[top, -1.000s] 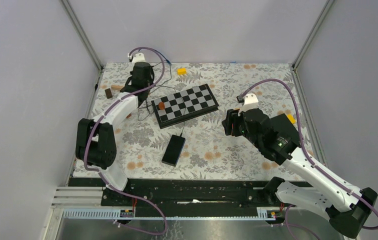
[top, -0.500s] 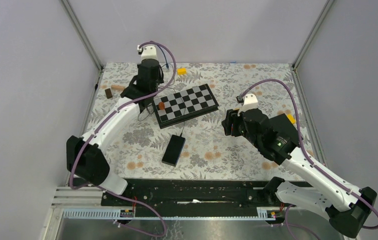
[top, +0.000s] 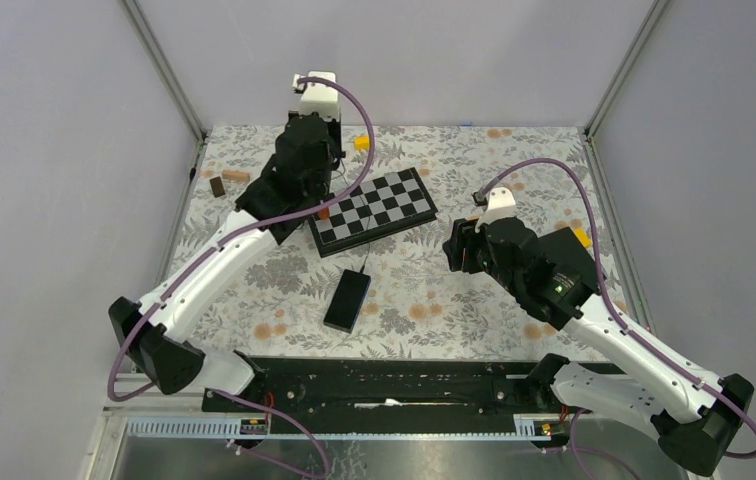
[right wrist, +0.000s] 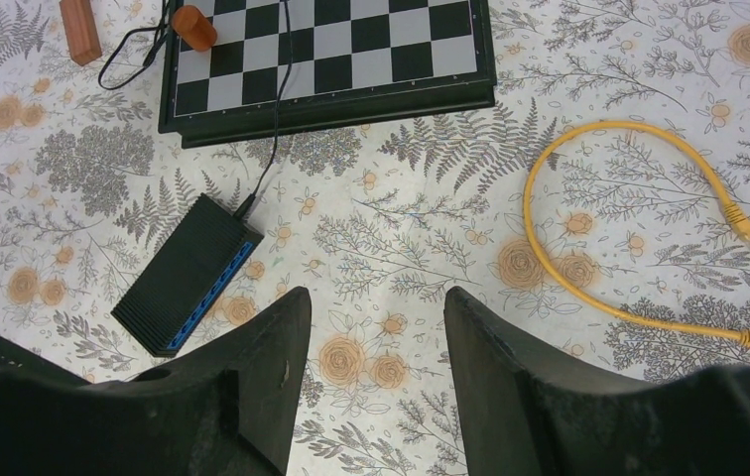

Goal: Insert the plug into the switch port
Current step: Pick up the connector from the corner of the board, then adjust the connector.

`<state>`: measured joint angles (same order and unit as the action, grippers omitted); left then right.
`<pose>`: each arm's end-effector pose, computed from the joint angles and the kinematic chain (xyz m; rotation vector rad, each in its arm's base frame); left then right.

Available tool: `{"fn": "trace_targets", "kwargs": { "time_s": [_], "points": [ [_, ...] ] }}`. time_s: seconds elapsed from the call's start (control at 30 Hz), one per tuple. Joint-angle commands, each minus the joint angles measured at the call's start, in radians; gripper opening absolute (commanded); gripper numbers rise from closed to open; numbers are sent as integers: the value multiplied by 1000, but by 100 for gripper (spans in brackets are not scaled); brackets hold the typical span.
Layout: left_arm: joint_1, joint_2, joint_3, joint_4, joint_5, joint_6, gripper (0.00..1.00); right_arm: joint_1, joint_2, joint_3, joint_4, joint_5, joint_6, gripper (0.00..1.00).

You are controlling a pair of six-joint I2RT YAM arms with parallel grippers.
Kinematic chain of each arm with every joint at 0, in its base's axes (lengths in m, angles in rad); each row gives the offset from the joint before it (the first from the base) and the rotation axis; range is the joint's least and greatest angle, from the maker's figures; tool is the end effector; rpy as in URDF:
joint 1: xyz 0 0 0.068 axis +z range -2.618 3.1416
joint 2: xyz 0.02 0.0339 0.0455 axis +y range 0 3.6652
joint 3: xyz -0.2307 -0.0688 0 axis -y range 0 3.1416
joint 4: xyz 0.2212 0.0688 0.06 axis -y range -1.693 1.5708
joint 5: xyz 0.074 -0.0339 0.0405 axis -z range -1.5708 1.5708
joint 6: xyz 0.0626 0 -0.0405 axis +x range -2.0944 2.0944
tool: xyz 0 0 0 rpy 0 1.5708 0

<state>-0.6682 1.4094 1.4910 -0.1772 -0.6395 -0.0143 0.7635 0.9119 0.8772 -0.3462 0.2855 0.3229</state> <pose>0.2760 -0.1703 0.4072 0.0571 1.6465 0.0125 0.1757 0.1438 0.2984 -0.2413 1.9464 0.4427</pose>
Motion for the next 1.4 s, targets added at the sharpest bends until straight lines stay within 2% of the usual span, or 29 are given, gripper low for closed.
{"fn": "trace_targets", "kwargs": {
  "time_s": [0.0,0.2,0.4,0.6,0.93,1.07,1.2,1.37],
  "points": [
    [-30,-77,95,80,56,30,0,-4,-13,-1,41,-3,15,59],
    [-58,-110,167,62,157,16,0,-4,-7,3,40,0,16,59],
    [-66,-123,228,22,321,-42,0,-4,-5,5,48,-2,20,59],
    [-67,-91,154,16,342,-67,0,-4,-6,5,51,-5,24,59],
    [-66,14,63,49,612,-260,0,-4,-69,3,62,61,-15,59],
    [-67,50,73,35,739,-266,0,-4,-123,1,90,68,-89,61],
    [-66,74,115,-44,846,-209,0,-4,-211,-48,198,31,-198,67],
    [-66,76,129,-144,925,-140,0,-4,-360,-211,507,-227,-477,70]
  ]
}}
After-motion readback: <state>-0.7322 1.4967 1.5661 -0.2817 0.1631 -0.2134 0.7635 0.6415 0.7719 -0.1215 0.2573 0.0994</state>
